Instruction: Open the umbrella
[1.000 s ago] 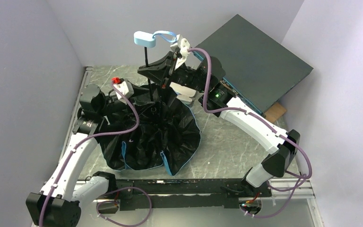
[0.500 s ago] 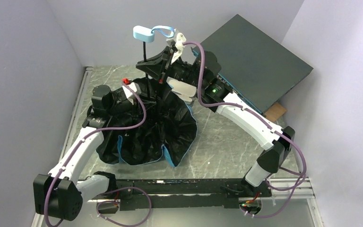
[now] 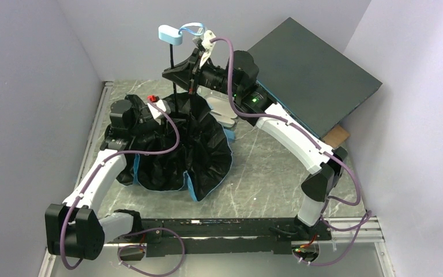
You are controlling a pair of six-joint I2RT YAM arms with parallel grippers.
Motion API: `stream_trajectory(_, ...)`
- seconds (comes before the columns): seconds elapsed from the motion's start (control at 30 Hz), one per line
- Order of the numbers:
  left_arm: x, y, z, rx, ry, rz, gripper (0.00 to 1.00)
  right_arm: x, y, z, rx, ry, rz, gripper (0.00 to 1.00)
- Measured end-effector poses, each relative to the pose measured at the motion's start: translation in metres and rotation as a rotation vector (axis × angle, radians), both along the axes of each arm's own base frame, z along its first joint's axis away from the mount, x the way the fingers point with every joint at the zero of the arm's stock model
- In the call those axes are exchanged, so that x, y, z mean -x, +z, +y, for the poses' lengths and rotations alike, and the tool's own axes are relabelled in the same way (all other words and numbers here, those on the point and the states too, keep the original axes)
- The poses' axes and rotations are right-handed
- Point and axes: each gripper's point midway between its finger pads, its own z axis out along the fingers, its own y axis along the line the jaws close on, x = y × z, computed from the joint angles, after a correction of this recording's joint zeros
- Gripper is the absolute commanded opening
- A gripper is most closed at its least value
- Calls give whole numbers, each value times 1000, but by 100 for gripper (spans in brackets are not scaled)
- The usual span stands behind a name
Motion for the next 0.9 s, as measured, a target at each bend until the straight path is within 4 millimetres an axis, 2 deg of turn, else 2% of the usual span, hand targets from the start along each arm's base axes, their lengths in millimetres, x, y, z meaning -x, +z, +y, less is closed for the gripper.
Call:
stream_trajectory(0.13,-10,0,8,-16,20,-20,39,-5,0,-2,9,-13,9,0)
stream_trajectory(0.33,-19,-3,10,-40,12,-36,40,-13,-2,-1,15,-30,14,0)
stream_trajectory(0.53,-20,-6,14,-67,15,-32,31,-18,-2,3,31,-37,34,0)
stream_trajectory(0.67,-17,-4,23,-84,21,-64,37,-16,0,1,36,-37,43,0)
stream_trajectory(0.73,-17,-6,28,-97,25,-70,39,-16,-4,2,50,-38,59,0)
stream_trajectory(0.9,-18,-20,36,-122,21,-41,33,-16,-17,2,90,-42,95,0)
